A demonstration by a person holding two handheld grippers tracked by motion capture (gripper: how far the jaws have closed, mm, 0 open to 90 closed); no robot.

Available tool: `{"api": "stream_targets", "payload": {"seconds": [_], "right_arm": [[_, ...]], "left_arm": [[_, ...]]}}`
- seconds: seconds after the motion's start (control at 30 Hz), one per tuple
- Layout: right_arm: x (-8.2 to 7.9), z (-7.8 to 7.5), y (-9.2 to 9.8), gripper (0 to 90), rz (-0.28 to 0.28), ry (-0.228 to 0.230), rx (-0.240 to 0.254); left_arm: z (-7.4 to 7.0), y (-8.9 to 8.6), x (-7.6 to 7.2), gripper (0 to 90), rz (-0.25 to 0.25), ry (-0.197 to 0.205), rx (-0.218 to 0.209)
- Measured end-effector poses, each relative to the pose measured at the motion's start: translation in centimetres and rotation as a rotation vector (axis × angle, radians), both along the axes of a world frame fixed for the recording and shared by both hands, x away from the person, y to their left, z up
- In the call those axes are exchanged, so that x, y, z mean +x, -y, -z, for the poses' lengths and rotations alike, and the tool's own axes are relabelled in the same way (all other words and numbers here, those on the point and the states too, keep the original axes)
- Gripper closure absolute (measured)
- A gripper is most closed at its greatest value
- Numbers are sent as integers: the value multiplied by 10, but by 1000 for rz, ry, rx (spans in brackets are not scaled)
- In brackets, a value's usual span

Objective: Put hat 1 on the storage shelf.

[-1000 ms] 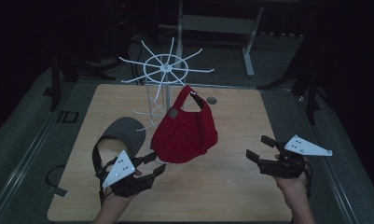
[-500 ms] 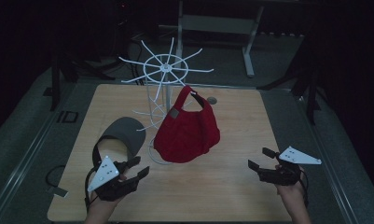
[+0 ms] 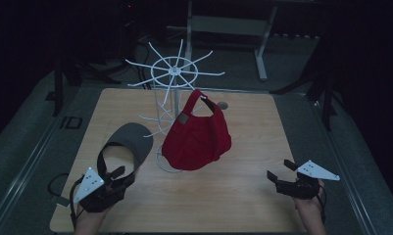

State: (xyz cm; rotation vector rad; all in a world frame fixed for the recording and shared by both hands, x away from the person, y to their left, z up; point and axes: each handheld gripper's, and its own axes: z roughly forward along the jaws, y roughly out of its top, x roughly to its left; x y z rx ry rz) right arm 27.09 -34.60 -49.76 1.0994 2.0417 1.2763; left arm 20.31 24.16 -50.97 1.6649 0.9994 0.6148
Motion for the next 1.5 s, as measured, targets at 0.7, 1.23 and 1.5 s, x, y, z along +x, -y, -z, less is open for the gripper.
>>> {"api": "stream_targets", "payload": {"seconds": [0.7,1.23,1.5], "right_arm": [[-1,38,6,169,21,-49,-10],[1,44,12,169,24,-71,-13],[1,45,11,169,24,-73,-14]], "left_arm": [[48,-39,20,297,-201,-255,172],[60,-44,36,297,-168,-340,247],[60,-40,28,573,-152,-309,238]]}}
